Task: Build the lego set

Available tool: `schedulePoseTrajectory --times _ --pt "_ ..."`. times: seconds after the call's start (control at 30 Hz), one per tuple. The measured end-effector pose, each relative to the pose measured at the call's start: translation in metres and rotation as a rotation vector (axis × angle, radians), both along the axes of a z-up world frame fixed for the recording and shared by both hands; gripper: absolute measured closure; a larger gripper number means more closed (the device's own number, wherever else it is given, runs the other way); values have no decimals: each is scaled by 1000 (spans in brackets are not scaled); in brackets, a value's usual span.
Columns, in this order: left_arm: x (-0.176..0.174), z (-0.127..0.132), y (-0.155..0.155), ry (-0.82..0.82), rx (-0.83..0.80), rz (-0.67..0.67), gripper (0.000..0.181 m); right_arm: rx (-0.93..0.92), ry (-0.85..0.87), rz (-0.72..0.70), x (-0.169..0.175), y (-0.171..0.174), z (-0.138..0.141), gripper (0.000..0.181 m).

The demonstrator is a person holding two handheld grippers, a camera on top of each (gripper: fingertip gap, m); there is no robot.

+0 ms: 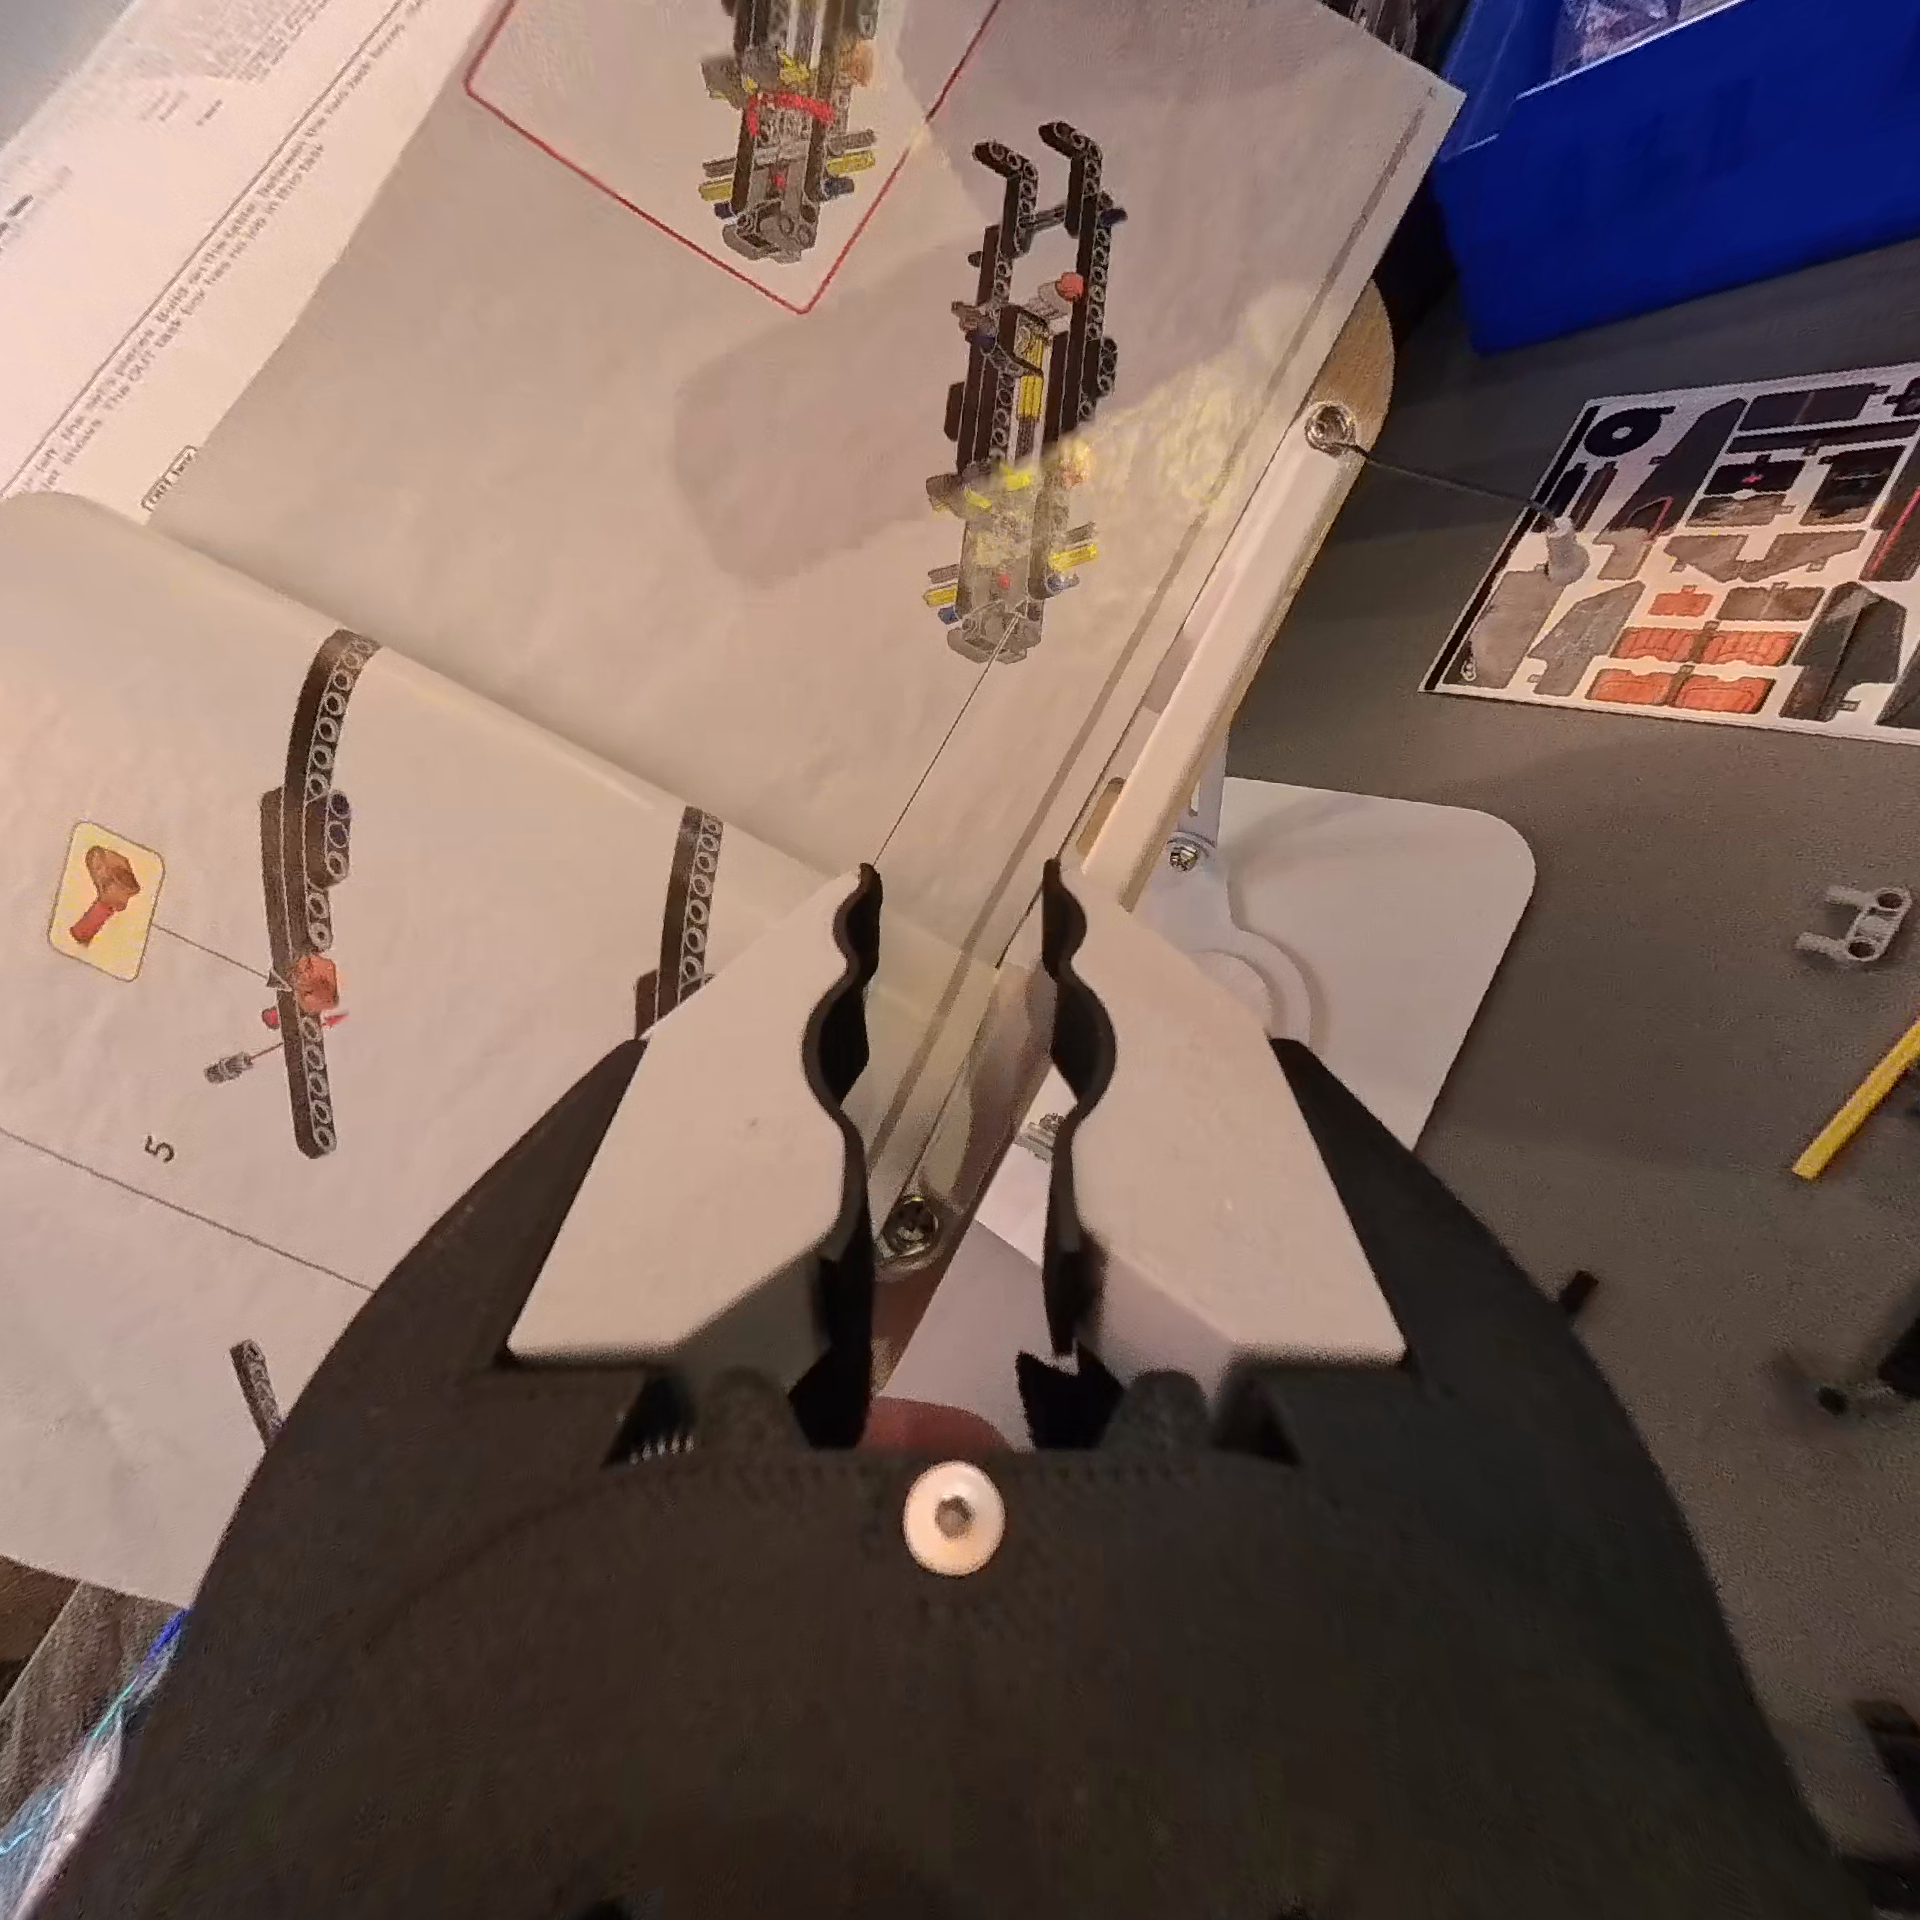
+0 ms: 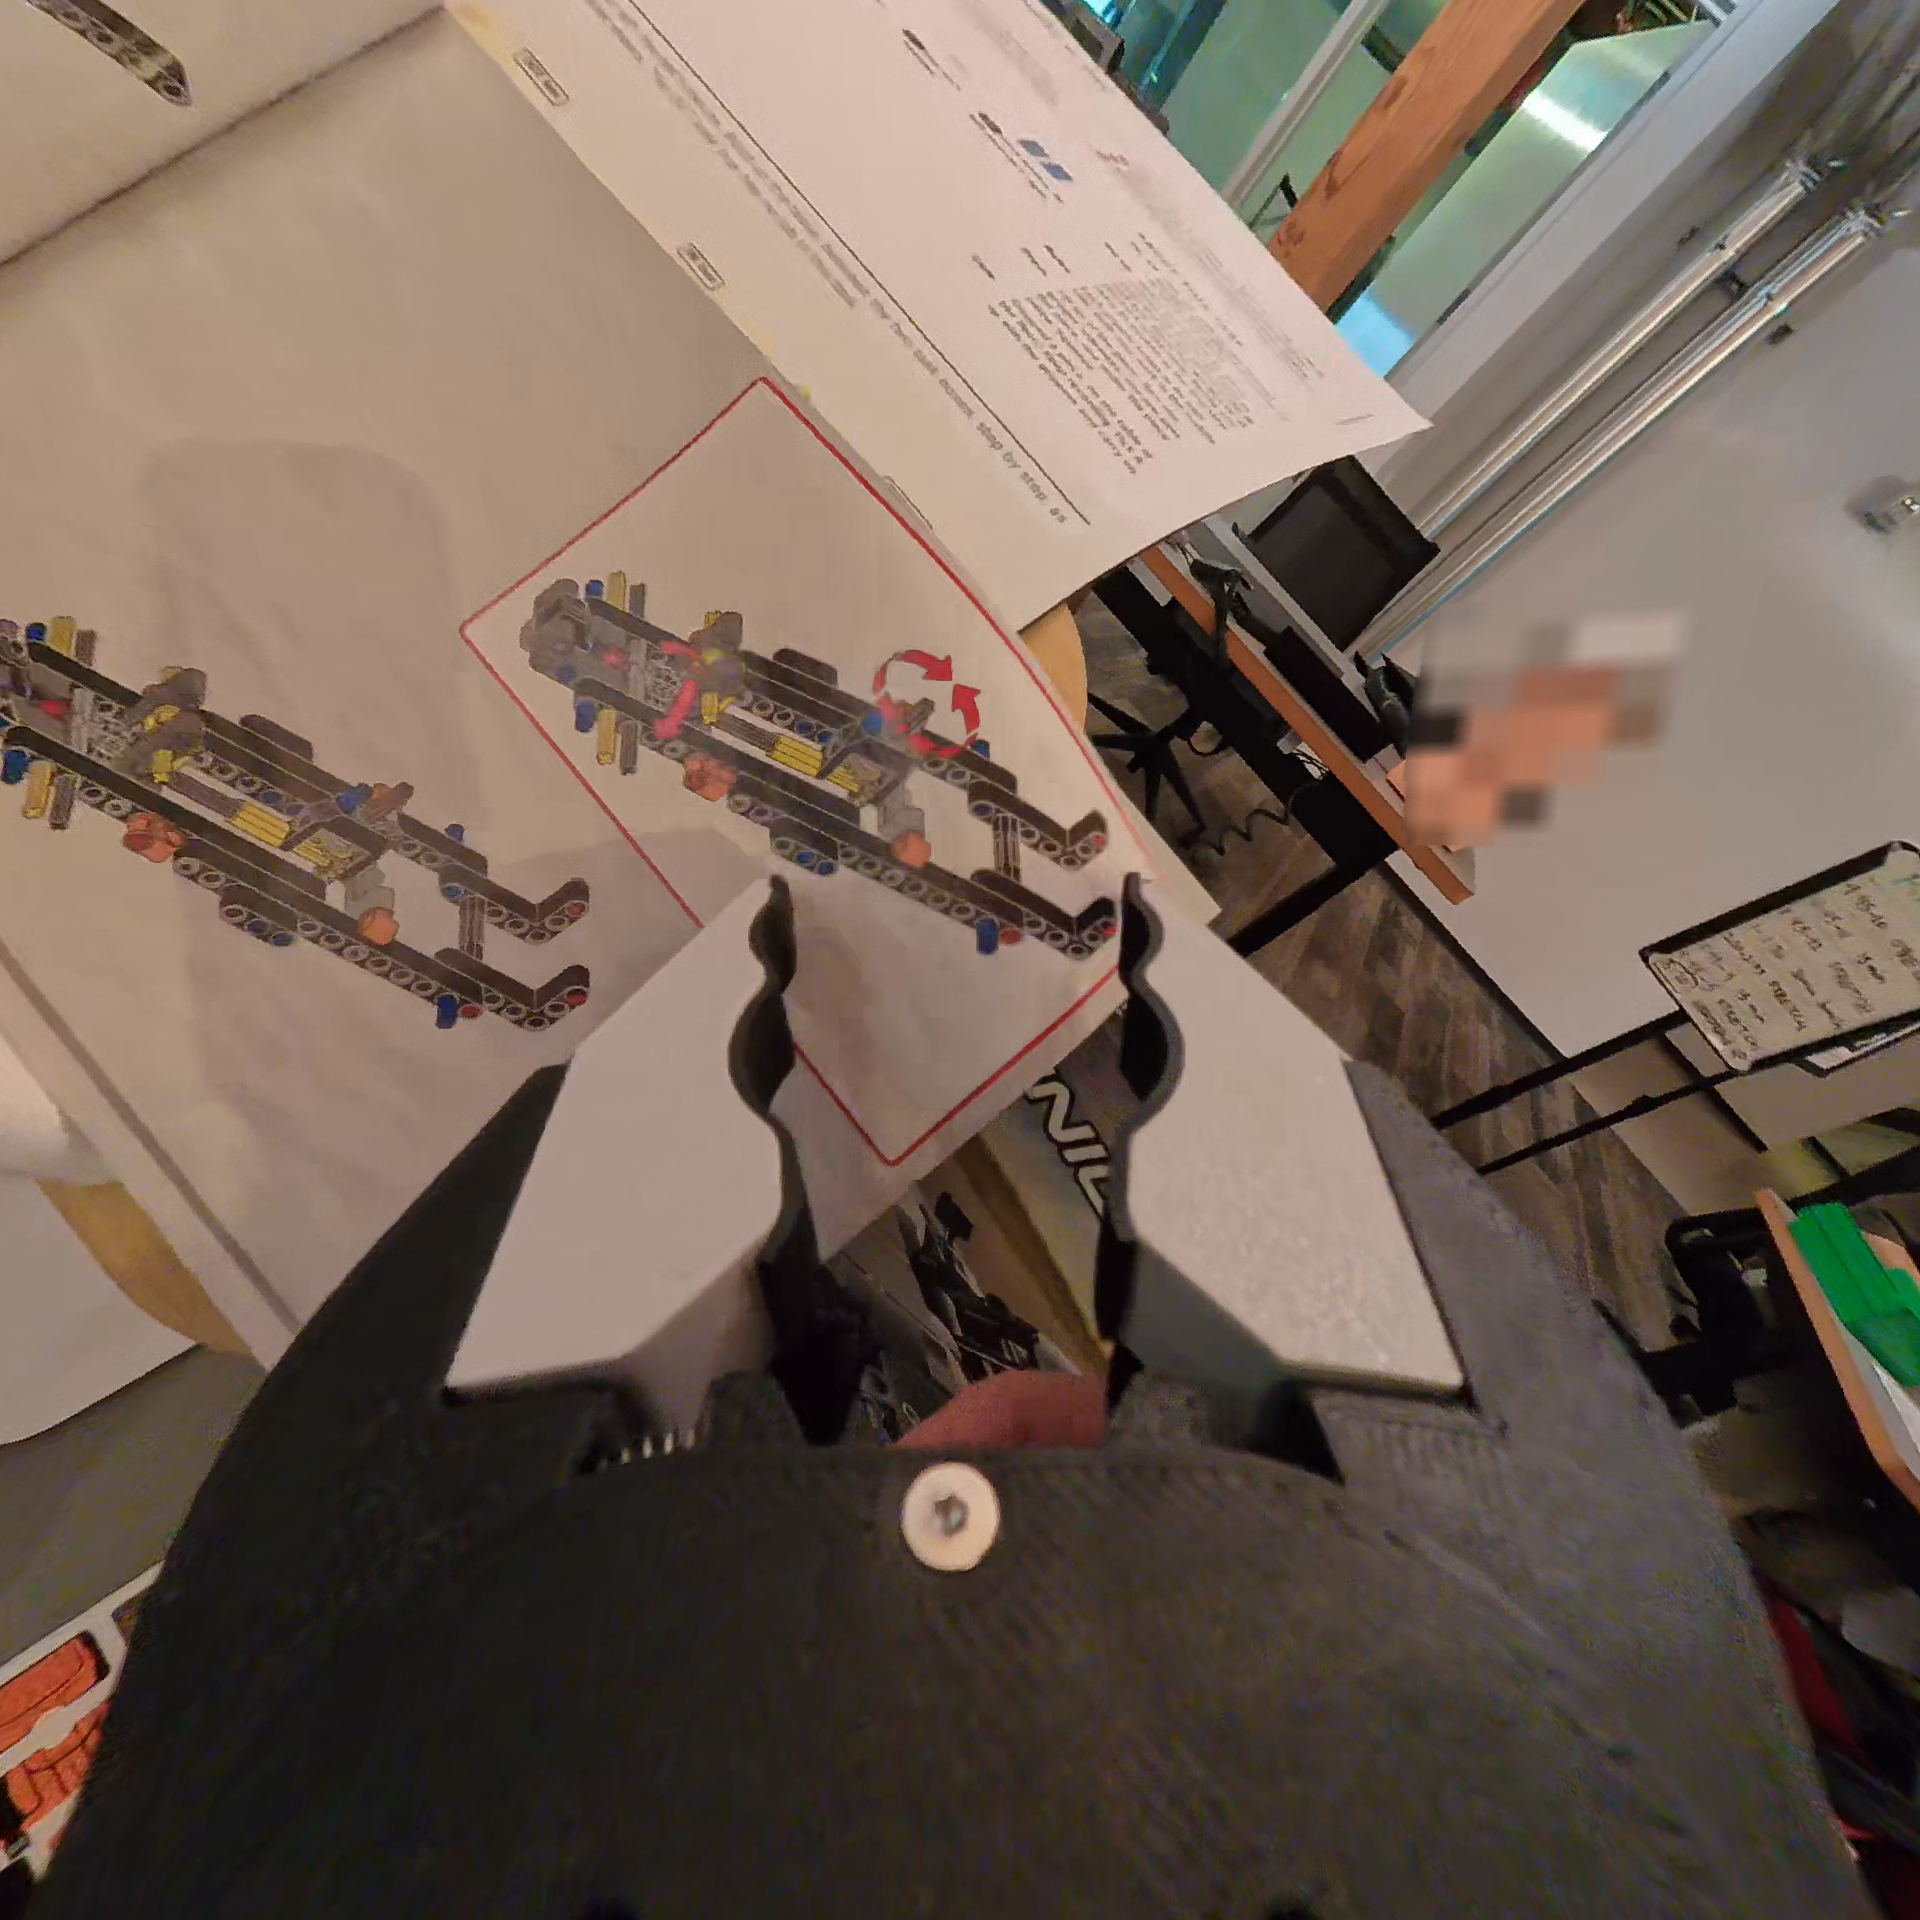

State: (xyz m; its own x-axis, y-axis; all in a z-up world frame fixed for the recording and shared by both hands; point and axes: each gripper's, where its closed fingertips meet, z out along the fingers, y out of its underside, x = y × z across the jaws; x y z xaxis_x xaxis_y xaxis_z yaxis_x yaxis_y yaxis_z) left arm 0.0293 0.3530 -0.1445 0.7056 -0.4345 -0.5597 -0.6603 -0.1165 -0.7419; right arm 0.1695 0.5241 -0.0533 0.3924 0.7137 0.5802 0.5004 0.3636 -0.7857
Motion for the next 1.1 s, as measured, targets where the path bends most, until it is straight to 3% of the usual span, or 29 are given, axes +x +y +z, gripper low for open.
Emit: schedulePoseTrajectory --times 0.1,0.17,0.37,0.6,0.67,0.77,0.9,1.0,1.1 --pt "0 1 -1 3 -1 3 151 -4 1 -3 -1 2 -2 128" --pt "-1 1 -3 14 0 0 151 -2 -22 8 -3 1 -5 143" --pt "-9 9 -7 32 -16 -11 152 -29 -52 5 -5 4 -11 148" --pt "-16 11 -6 24 -26 -13 153 -68 -52 33 -10 -1 -15 169" --pt "-15 11 -7 25 -26 -19 153 -44 -16 12 -9 2 -6 122" --pt "-16 11 -7 33 -24 -15 152 -61 -18 8 -8 7 -4 122" --pt "-16 11 -6 33 -23 -11 152 -110 -20 35 -11 7 -9 131" --pt "-16 11 -5 30 -21 -11 153 -106 -13 50 -11 3 -10 161" --pt "-16 10 -5 26 -17 -11 153 -96 -20 64 -12 -2 -12 172"
